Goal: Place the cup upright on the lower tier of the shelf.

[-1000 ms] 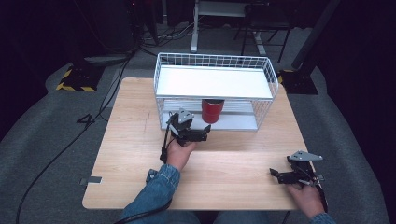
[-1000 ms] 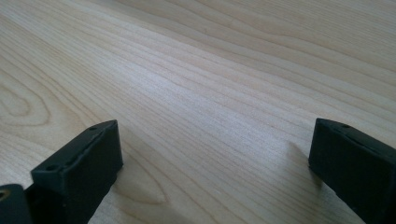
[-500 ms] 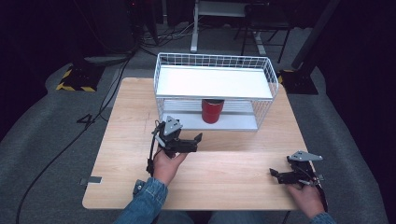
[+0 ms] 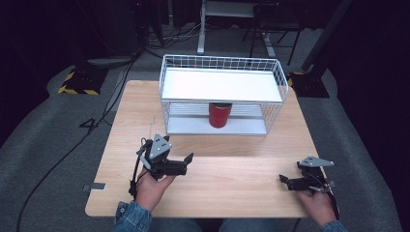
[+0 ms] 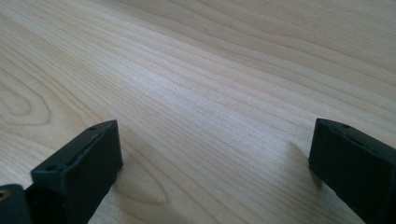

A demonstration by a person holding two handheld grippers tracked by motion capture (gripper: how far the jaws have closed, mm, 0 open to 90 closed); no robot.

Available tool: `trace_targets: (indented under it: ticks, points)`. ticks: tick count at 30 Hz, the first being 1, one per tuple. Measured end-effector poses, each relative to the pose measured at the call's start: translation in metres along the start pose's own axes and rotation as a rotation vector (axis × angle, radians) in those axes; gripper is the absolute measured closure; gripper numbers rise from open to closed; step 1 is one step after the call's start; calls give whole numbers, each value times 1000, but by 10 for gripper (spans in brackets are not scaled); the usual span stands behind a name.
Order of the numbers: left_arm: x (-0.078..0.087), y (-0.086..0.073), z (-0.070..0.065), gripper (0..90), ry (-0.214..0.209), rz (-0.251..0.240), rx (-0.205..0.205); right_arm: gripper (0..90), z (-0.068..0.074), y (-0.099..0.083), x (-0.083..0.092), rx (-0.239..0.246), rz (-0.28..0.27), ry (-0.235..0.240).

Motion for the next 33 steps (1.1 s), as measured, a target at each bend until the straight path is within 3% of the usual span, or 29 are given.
trace_targets:
  ticks: [3, 6, 12, 17, 24, 33]
  points:
    - [11, -9, 4, 5, -6, 43, -11, 28, 0, 0, 0, 0, 0, 0]
    - [20, -15, 7, 9, -5, 41, -19, 28, 0, 0, 0, 0, 0, 0]
    - [33, -28, 14, 9, -11, 65, 12, 28, 0, 0, 0, 0, 0, 0]
    - [49, -47, 27, 9, 14, 87, 30, 28, 0, 0, 0, 0, 0, 0]
    - [55, -62, 37, 10, 7, 129, 61, 28, 0, 0, 0, 0, 0, 0]
    - [54, -91, 61, 15, 68, 223, 97, 28, 0, 0, 0, 1, 0, 1]
Point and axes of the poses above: each handheld gripper's, and its own axes: x roughly backward along the jaws, y roughly out of its top, z roughly to its left, the point moved 6 cm from there along -x, roughly forward along the jaws, and after that the axes turned 15 degrees about x, right-handed, at the moved point
